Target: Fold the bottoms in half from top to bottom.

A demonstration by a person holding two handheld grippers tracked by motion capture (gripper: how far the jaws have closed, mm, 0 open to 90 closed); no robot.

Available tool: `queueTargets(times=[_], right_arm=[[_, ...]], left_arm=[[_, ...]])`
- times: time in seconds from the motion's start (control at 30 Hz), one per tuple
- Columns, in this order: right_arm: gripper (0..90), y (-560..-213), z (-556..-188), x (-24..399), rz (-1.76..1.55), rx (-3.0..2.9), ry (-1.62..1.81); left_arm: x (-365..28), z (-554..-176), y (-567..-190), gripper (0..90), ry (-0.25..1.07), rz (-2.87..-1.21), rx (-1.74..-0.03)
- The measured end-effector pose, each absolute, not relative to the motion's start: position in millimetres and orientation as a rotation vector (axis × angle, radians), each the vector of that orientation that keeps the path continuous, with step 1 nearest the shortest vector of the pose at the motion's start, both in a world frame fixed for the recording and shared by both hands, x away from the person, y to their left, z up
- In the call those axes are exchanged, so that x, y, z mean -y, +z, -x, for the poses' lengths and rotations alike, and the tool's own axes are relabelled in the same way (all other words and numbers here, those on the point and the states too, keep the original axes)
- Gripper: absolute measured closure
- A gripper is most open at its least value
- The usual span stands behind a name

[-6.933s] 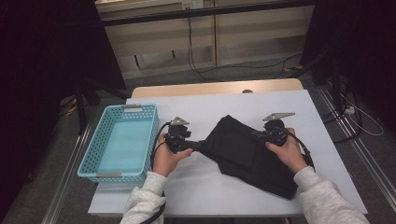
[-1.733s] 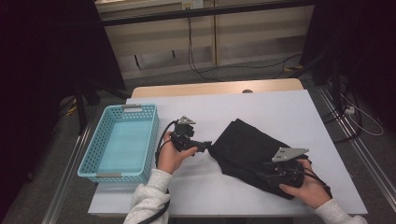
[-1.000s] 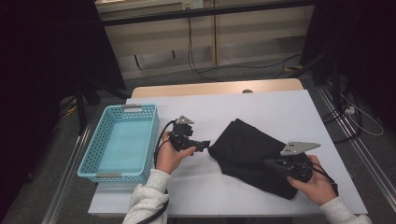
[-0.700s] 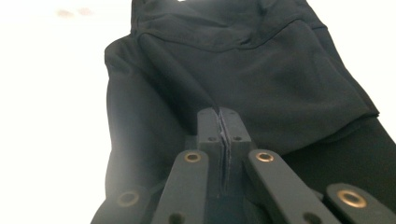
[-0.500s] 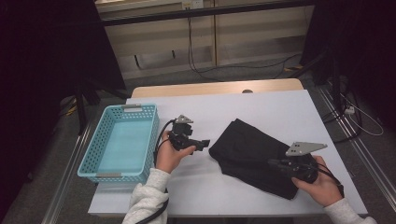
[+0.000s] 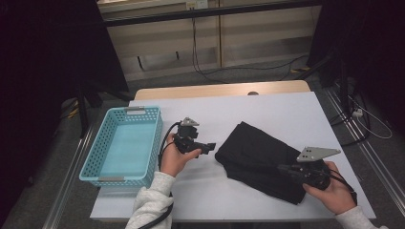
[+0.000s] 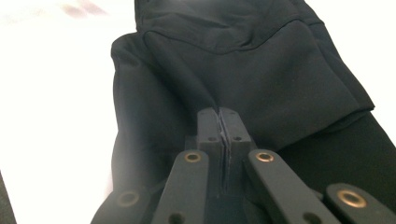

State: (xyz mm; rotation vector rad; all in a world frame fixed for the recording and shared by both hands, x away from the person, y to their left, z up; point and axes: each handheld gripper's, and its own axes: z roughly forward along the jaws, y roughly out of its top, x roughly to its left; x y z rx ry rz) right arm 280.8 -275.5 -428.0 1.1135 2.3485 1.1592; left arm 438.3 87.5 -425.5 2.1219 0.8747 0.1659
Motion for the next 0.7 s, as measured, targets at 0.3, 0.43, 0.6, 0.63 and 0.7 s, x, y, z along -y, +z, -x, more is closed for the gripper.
queueTargets(times=[0.3, 0.43, 0.6, 0.63, 0.7], right_arm=[[89.0, -425, -273, 283, -1.121, -2.335, 1.164], [89.0, -425, -271, 285, -1.13, -2.329, 1.158], [89.0, -426, -267, 289, -1.137, -2.323, 1.158], [89.0, -426, -267, 289, -1.137, -2.323, 1.158], [89.0, -425, -265, 290, -1.139, -2.323, 1.158]], left_arm=[[-84, -439, -425, 10.6, 0.159, -2.128, -0.863], [-82, -439, -425, 10.6, 0.155, -2.121, -0.862], [-80, -440, -425, 10.6, 0.157, -2.126, -0.854], [-79, -440, -425, 10.6, 0.153, -2.129, -0.853], [-79, -440, -425, 10.6, 0.149, -2.13, -0.851]])
